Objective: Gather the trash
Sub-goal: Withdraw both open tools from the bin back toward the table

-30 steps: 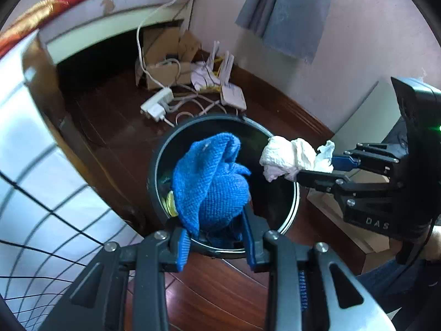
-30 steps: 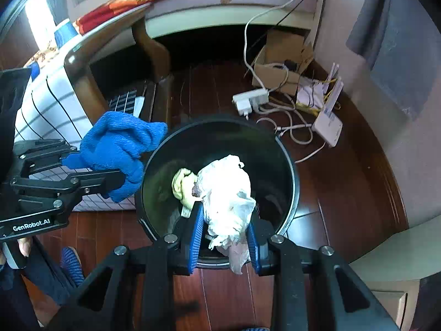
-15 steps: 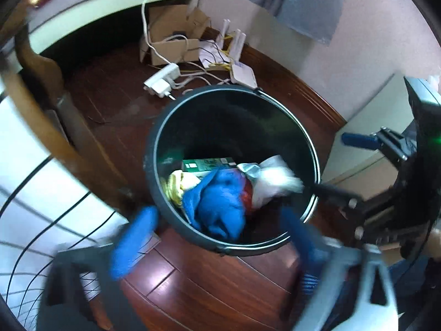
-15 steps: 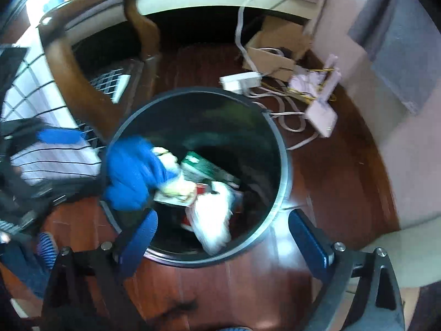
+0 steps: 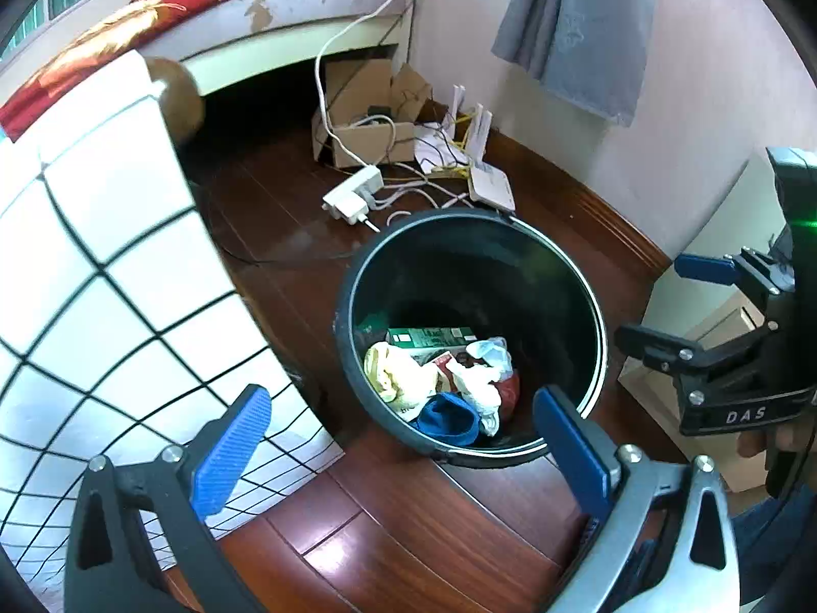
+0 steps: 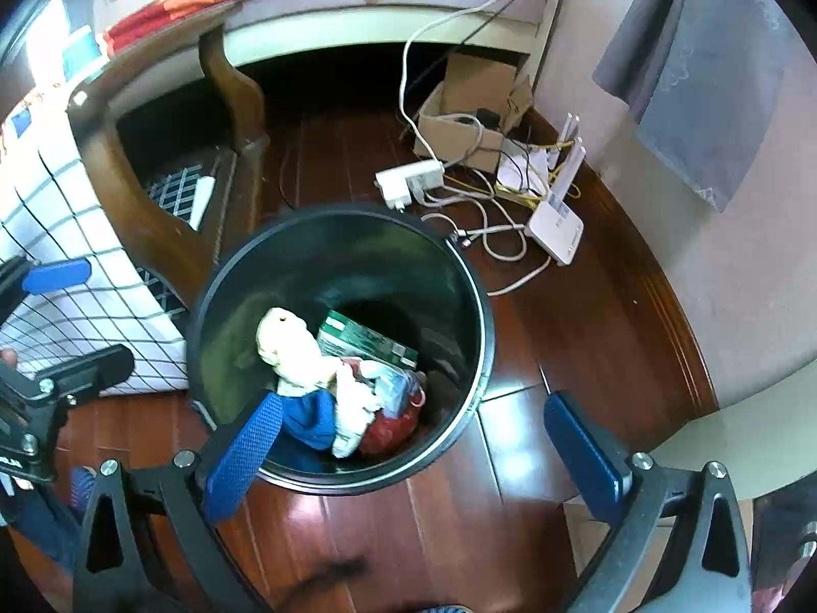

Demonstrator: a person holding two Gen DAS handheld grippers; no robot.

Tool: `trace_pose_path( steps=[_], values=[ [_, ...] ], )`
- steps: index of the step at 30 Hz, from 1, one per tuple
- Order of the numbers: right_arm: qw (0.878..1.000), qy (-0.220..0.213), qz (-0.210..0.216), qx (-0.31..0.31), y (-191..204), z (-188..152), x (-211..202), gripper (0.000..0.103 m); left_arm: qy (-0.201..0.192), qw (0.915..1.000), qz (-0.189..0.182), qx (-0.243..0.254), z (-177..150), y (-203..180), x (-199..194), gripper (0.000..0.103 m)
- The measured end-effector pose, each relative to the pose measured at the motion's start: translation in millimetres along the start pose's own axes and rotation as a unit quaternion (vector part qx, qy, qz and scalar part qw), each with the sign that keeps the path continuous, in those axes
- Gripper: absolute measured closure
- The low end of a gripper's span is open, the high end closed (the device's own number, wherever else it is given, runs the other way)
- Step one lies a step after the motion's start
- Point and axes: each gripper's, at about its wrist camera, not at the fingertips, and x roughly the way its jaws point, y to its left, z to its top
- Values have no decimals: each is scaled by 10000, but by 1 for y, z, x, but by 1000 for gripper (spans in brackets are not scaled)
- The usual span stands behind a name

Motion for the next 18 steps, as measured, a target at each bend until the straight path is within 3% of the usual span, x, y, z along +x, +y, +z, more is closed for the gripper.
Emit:
trace_pose_path(
  steps=[10, 18],
  values=[
    [9982, -530, 183, -208, 28, 15, -49, 0, -531, 9982, 245, -114, 0, 8, -60, 0],
    [9930, -1084, 440, -188, 51, 37, -81, 0, -783, 9949, 556, -296, 0, 38, -103, 0]
  ],
)
